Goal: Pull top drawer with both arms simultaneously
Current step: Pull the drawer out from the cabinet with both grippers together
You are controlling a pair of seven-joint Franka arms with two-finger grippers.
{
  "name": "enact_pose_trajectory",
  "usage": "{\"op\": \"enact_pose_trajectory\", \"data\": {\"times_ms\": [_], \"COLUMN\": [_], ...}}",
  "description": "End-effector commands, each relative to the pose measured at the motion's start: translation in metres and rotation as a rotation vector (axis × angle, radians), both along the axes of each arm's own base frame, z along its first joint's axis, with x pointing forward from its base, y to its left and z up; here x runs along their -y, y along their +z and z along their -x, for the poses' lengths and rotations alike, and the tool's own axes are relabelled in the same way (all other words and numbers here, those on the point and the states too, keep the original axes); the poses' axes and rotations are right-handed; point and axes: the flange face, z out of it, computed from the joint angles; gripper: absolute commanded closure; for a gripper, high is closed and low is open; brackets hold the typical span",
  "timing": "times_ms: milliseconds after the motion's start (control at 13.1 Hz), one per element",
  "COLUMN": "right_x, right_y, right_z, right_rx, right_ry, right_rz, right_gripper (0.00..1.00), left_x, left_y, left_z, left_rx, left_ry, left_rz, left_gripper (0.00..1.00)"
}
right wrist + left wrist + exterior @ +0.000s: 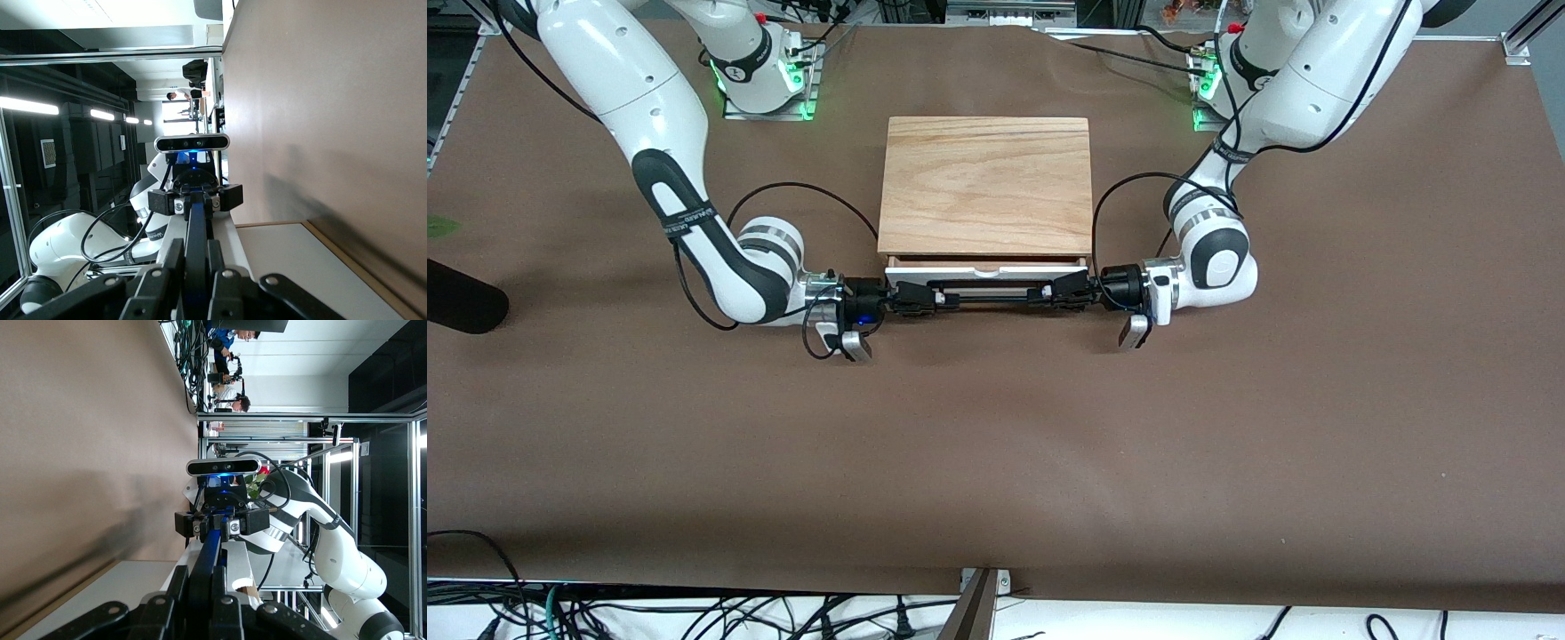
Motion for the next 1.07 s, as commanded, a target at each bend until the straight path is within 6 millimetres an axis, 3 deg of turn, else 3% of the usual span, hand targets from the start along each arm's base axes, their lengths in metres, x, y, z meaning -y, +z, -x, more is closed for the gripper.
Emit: {"op": "enact_pose_trajectory", "data": {"times_ms": [0,153,995], "right_x": [0.024,0.03,0.043], "right_y": [0.02,0.01,0.011], "right_z": [-0.036,-0.039,-0.072], "right_rx": [0.017,0.015,0.007], "right_ry": [-0.059,-0.056,-0.08], "right_rz": [-0.006,0.009,0.03], "right_gripper": [1.0,1.0,1.0], "left_x": [-0.014,-0.013,-0.027], "left_y": [0.006,0.008,0.012], "left_z": [-0.015,-0.02,-0.051], "left_rx": [-0.049,-0.057,-0.117], "left_ry": [0.013,0.009,0.018], "left_rz": [0.008,-0.002,-0.012], "left_gripper": [1.0,1.0,1.0]}}
